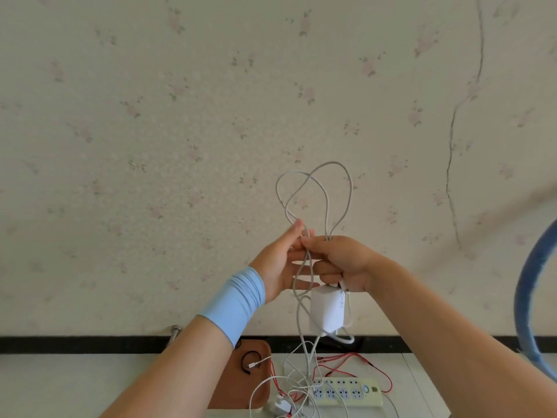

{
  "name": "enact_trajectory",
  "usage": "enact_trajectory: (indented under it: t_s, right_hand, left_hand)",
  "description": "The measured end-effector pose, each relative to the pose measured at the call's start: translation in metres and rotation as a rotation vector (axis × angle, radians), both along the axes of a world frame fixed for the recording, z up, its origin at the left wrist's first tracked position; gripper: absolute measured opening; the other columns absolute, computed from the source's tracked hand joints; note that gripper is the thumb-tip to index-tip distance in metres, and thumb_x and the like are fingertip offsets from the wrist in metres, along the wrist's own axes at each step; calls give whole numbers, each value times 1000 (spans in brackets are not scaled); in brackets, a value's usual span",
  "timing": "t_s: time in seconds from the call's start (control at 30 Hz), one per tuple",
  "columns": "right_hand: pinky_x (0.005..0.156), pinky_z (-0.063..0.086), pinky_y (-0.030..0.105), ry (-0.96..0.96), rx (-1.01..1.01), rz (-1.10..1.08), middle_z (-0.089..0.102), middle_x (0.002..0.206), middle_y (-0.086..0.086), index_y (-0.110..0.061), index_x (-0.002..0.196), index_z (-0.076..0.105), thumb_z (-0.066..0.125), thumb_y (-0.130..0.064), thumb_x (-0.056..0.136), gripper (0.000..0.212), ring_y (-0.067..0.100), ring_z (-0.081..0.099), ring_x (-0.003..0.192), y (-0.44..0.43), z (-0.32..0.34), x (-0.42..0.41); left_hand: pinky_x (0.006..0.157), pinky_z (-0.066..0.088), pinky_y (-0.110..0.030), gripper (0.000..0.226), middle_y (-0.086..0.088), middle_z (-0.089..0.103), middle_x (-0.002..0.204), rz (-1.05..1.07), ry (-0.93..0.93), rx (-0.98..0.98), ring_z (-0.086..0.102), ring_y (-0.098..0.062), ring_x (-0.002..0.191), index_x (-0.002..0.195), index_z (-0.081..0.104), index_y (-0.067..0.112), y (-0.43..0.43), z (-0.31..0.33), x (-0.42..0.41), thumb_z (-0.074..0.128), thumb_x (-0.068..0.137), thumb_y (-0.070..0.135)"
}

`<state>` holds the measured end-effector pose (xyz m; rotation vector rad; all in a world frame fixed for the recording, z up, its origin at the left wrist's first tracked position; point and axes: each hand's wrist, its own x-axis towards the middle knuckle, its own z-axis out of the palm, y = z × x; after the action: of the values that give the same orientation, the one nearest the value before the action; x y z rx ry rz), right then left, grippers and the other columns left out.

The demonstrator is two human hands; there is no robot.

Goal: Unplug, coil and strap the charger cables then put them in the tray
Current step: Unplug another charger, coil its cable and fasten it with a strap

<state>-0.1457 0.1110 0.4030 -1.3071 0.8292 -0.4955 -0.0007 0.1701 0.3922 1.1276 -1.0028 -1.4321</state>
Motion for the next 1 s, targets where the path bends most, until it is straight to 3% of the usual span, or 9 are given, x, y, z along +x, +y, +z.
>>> enact_trajectory:
  t_s: [0.1, 0.17, 0.3, 0.37, 0.43, 0.57, 0.7, 0.83, 1.0]
  right_hand:
    - [43, 14, 21, 95, -64, 16, 71, 88, 7, -17, 99, 58, 56, -28, 103, 11, 7, 21, 43, -2, 0, -4]
    - [44, 15, 21, 115, -83, 40, 72, 117, 14, -15, 104, 60, 59, -32, 102, 17, 7, 21, 46, -3, 1, -5]
    - [48, 15, 24, 215, -153, 154, 73, 116, 14, -10, 113, 73, 65, -35, 98, 30, 9, 19, 50, -7, -3, -6]
    - [50, 14, 26, 288, -178, 176, 56, 83, 21, -14, 111, 77, 72, -35, 92, 29, 12, 17, 53, -11, -6, -6]
    - [48, 15, 25, 317, -176, 114, 41, 70, 8, -12, 110, 77, 71, -33, 93, 27, 12, 17, 52, -13, -6, -6]
    - [39, 15, 19, 159, -36, -88, 77, 101, 0, -8, 112, 71, 56, -29, 103, 27, 7, 20, 43, -12, 0, -7]
    - [36, 13, 19, -27, 65, -307, 48, 65, -4, -13, 100, 70, 54, -29, 103, 23, 7, 20, 40, -20, 5, -13]
    - [36, 13, 21, -158, 53, -417, 30, 58, -5, -11, 98, 69, 49, -29, 105, 28, 9, 18, 40, -20, 9, -17]
    - [47, 25, 25, 145, -360, -543, 40, 62, -1, -15, 87, 73, 44, -33, 106, 39, 12, 28, 45, -10, 6, -10]
  left_hand:
    - [92, 50, -32, 24, 6, 73, 113, 114, -316, -200, 68, -14, 107, 114, 70, 26, -4, -6, -1, 52, 100, 33]
    - [95, 50, -26, 24, 4, 74, 107, 144, -332, -273, 71, -9, 98, 107, 72, 21, -5, -6, -1, 50, 101, 25]
    - [87, 56, -33, 32, 2, 74, 98, 315, -335, -220, 70, -14, 95, 79, 64, 20, -9, -5, 3, 43, 102, 26]
    - [97, 50, -42, 33, 2, 74, 95, 380, -271, -195, 69, -22, 99, 75, 53, 18, -13, -6, 8, 38, 103, 25]
    - [94, 50, -42, 30, -4, 71, 83, 429, -114, -161, 70, -25, 85, 78, 47, 16, -16, -4, 11, 34, 104, 22]
    - [74, 57, -42, 27, -3, 39, 61, 591, 56, -43, 42, -20, 48, 79, 43, 12, -20, -4, 15, 31, 103, 18]
    - [62, 38, -36, 31, -6, 44, 67, 649, -547, -54, 39, -25, 58, 73, 46, 15, -24, -4, 39, 33, 100, 19]
    - [57, 31, -29, 30, -7, 47, 74, 438, -810, 8, 41, -21, 61, 74, 47, 17, -26, -7, 50, 33, 100, 19]
    - [67, 38, -30, 28, -8, 53, 81, 364, -998, 47, 50, -25, 72, 89, 54, 12, -23, -10, 53, 31, 103, 20]
